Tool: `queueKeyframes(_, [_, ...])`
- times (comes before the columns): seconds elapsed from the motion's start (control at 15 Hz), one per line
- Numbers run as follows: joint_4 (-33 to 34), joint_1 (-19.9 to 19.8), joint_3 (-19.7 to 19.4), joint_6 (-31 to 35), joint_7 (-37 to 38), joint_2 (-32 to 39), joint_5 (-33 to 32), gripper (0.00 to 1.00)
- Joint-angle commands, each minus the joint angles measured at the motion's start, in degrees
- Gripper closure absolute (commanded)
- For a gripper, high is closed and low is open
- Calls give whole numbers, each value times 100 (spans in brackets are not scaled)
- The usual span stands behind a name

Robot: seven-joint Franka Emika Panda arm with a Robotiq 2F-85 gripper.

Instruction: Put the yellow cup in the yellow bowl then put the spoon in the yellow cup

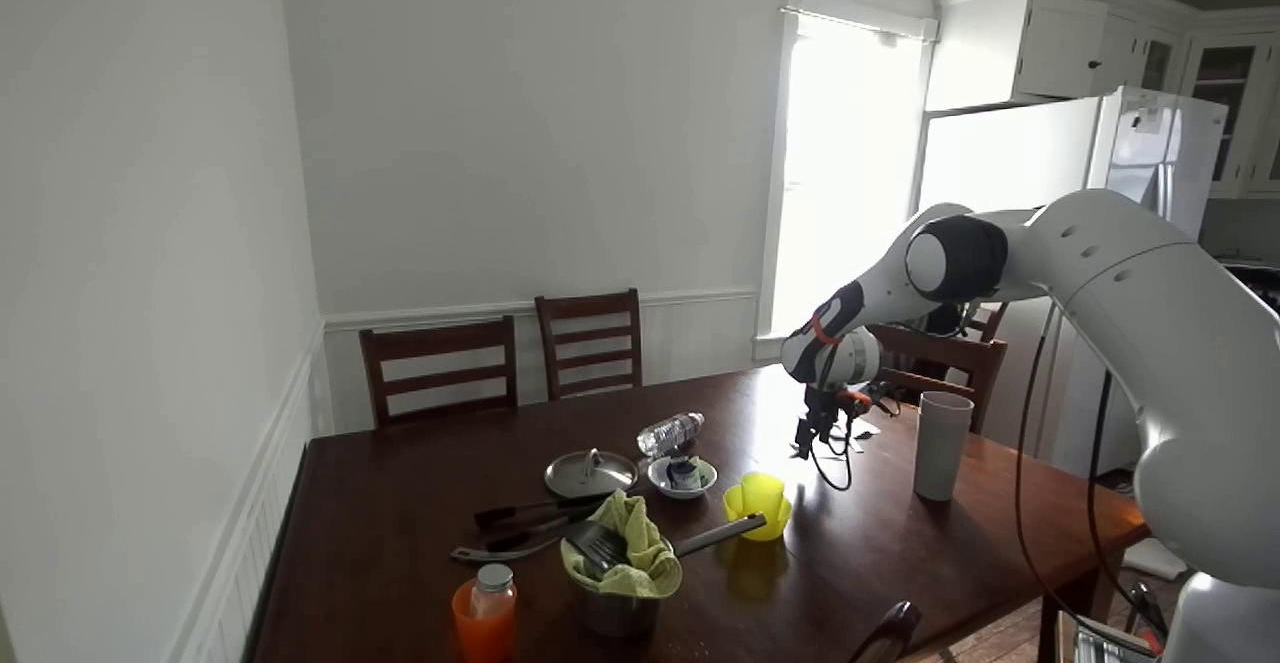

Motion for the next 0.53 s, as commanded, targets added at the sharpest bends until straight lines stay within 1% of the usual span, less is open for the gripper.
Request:
queueKeyframes(0.0, [379,-179,165,30,-422,309,-155,0])
queueKeyframes(0.47, [714,-209,160,-74,-874,588,-163,0])
